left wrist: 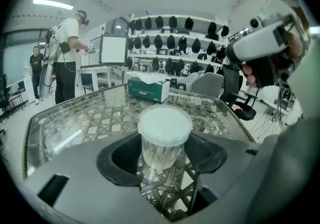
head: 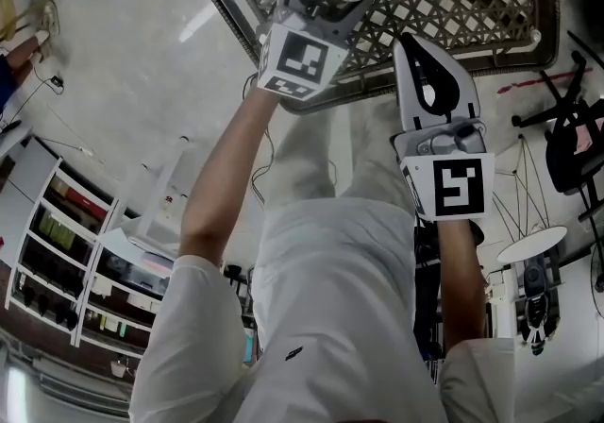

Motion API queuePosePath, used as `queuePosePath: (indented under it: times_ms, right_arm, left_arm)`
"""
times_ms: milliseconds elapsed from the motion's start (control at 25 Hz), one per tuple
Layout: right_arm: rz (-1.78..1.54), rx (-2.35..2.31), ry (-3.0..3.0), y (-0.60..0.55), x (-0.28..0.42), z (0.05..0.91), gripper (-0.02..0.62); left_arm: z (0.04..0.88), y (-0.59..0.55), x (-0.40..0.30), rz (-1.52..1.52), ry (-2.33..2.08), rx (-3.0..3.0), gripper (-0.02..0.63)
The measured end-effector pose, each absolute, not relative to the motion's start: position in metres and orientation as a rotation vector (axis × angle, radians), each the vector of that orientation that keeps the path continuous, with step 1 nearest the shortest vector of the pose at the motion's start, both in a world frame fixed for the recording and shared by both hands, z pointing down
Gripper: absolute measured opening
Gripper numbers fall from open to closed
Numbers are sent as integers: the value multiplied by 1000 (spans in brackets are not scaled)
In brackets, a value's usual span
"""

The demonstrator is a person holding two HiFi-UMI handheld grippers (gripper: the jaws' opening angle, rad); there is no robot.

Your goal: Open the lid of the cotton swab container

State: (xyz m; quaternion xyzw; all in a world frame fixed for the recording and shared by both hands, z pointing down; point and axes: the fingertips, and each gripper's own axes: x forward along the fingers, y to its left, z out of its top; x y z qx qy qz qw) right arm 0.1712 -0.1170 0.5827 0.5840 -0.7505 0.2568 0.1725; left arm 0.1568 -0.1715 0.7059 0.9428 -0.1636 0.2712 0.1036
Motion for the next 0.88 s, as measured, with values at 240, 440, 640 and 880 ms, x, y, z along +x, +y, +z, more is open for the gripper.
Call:
queuePosePath:
  times_ms: [240,440,640,880]
  right_arm:
    - [739,1671,-2117,-102,185,581,2]
    - [713,1698,-2122,-105,173,573,2]
    - [692,1729,-2122,-97,174,561,2]
    - [670,1767,-2109,-85,171,547,2]
  left_arm:
    - [706,-163,169,789,-482,2797,253]
    - [702,-169,157,771,-493,2762,253]
    - [684,-158,155,744,-460,2772,252]
    - [649,-138,151,694,-385,2784,252]
